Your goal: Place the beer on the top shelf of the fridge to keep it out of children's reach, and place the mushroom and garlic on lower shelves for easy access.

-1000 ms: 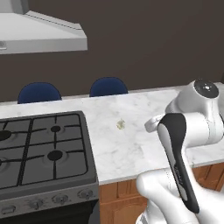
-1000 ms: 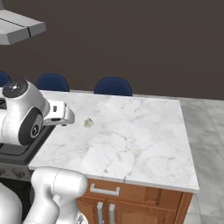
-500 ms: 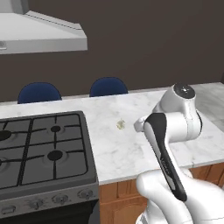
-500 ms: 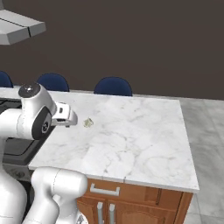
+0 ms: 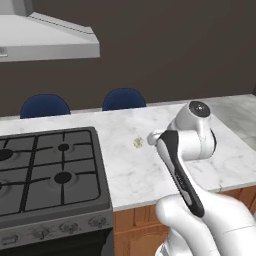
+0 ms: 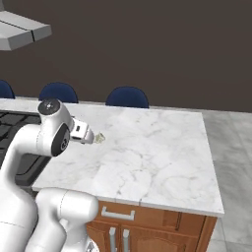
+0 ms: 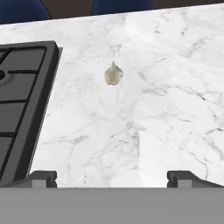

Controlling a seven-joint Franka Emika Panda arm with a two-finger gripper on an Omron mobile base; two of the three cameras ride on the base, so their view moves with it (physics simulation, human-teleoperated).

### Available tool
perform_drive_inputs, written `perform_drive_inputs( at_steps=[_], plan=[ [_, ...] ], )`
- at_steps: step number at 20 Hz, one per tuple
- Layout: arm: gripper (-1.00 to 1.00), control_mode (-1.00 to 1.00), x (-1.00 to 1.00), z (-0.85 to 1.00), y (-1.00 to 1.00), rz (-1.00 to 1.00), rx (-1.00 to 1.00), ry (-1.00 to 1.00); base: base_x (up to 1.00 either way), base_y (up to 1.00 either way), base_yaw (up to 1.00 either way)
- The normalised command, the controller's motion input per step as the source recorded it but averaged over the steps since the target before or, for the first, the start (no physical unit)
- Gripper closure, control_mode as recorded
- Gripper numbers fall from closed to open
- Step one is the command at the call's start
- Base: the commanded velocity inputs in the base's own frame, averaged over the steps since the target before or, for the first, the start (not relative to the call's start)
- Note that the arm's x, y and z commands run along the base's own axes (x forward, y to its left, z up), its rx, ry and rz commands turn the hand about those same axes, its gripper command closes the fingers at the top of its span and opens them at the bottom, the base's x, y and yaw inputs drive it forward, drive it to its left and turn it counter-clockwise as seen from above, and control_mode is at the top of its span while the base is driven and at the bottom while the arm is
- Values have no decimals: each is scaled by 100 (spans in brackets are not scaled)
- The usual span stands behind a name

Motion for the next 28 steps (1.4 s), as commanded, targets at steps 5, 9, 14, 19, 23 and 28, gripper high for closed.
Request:
perform_drive_inputs(
  at_steps=[5,9,14,19,23,28],
  plan=[
    [-100,-100,56,-12,1,-5,4,9,0,0,0],
    [-100,-100,51,-12,8,0,0,12,0,0,0],
    [-100,-100,51,-18,14,0,0,15,0,0,0],
    [-100,-100,50,-31,5,0,0,12,0,0,0],
    [-100,-100,49,-35,0,0,0,9,0,0,0],
    [-100,-100,48,-38,0,0,0,9,0,0,0]
  ],
)
